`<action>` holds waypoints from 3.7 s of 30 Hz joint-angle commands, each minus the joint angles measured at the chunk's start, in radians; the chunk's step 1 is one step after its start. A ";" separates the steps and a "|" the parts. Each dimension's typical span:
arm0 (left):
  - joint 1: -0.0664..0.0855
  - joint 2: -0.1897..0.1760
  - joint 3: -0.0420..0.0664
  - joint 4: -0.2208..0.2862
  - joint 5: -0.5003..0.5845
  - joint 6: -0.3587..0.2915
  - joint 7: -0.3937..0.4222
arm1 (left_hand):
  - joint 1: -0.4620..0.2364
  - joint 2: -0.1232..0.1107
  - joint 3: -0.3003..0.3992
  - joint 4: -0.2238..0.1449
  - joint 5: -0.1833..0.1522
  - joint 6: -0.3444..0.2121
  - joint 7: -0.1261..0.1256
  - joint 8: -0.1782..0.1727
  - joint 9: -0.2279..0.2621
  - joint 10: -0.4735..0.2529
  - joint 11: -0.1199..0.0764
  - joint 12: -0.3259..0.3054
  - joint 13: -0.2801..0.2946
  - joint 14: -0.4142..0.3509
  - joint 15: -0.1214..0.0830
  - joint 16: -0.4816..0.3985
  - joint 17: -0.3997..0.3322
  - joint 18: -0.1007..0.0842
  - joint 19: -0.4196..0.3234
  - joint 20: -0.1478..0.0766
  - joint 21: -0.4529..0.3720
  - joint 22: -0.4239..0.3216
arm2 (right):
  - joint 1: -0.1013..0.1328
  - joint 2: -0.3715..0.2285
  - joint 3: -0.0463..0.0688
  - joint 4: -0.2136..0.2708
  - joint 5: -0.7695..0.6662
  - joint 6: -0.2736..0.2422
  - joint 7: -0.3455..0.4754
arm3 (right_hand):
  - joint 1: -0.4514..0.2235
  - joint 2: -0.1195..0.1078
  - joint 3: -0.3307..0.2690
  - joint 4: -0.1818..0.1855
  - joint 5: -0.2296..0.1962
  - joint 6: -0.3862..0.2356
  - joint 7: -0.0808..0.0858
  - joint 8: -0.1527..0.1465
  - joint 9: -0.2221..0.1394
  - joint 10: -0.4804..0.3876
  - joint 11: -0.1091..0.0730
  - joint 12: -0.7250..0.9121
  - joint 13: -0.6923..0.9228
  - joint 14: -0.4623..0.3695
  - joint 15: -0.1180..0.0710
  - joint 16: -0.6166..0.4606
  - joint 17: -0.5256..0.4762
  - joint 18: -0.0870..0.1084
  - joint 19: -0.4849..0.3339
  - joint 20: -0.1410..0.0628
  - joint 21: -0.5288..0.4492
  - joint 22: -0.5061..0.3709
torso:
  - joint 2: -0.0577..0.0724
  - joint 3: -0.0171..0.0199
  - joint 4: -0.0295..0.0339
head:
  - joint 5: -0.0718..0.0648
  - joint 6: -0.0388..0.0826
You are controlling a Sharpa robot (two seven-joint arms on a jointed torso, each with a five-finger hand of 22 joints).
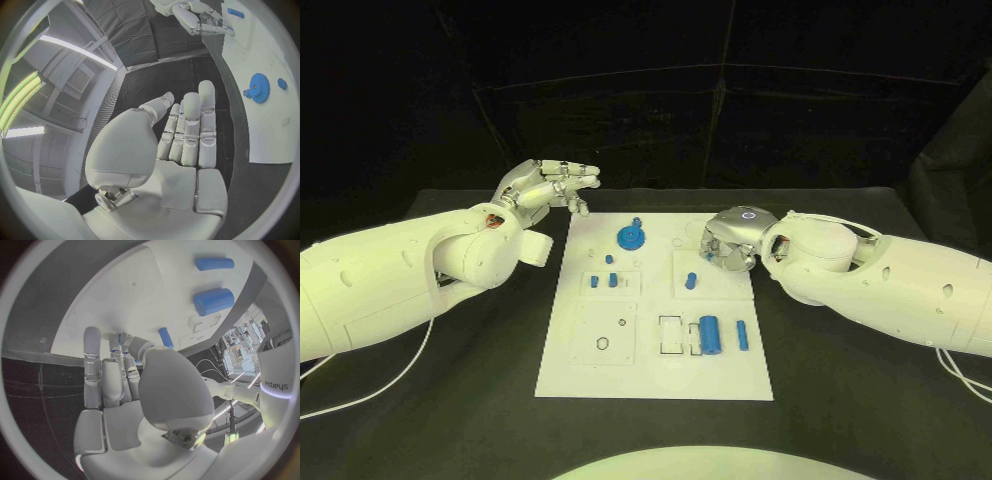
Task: Assemble the parts on the task board
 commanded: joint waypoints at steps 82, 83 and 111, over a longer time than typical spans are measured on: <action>0.005 0.047 0.001 -0.024 0.005 0.021 -0.015 | -0.008 0.001 -0.001 0.001 0.001 -0.001 0.001 0.003 -0.003 -0.006 0.001 0.008 -0.001 -0.011 0.003 -0.006 -0.008 0.013 -0.003 0.000 -0.011 -0.006 | -0.122 0.207 -0.023 0.102 0.030 -0.040 0.048 | -0.037 -0.017 0.027 -0.014 0.001 -0.014 0.013 -0.021 -0.005 -0.018 0.012 -0.028 -0.002 0.039 0.002 0.016 0.007 0.013 -0.017 0.005 0.017 0.002 | 0.001 -0.0017 -0.0001 | 0.146 -0.058; 0.005 0.047 0.001 -0.024 0.005 0.022 -0.015 | -0.008 0.001 -0.001 0.001 0.001 -0.001 0.001 0.003 -0.003 -0.006 0.001 0.008 -0.001 -0.011 0.003 -0.006 -0.008 0.013 -0.003 0.000 -0.011 -0.006 | -0.122 0.209 -0.023 0.100 0.024 -0.037 0.047 | -0.042 -0.019 0.025 -0.013 0.003 -0.017 0.014 -0.023 -0.005 -0.022 0.013 -0.031 -0.002 0.039 0.003 0.015 0.005 0.013 -0.018 0.007 0.017 0.002 | 0.000 -0.0019 -0.0003 | 0.146 -0.059; 0.004 0.043 0.000 -0.035 0.005 0.025 -0.035 | -0.009 0.001 -0.001 0.001 0.001 -0.003 0.003 0.003 -0.003 -0.008 0.002 0.009 -0.002 -0.011 0.004 -0.006 -0.010 0.013 -0.003 0.000 -0.012 -0.007 | -0.122 0.135 -0.030 0.159 0.067 -0.259 0.091 | -0.103 -0.086 -0.080 -0.003 0.068 -0.135 0.033 -0.031 -0.007 -0.194 0.048 -0.071 -0.002 0.012 0.035 -0.026 -0.058 0.014 -0.045 0.038 -0.008 -0.014 | -0.001 0.0000 -0.0026 | 0.132 -0.045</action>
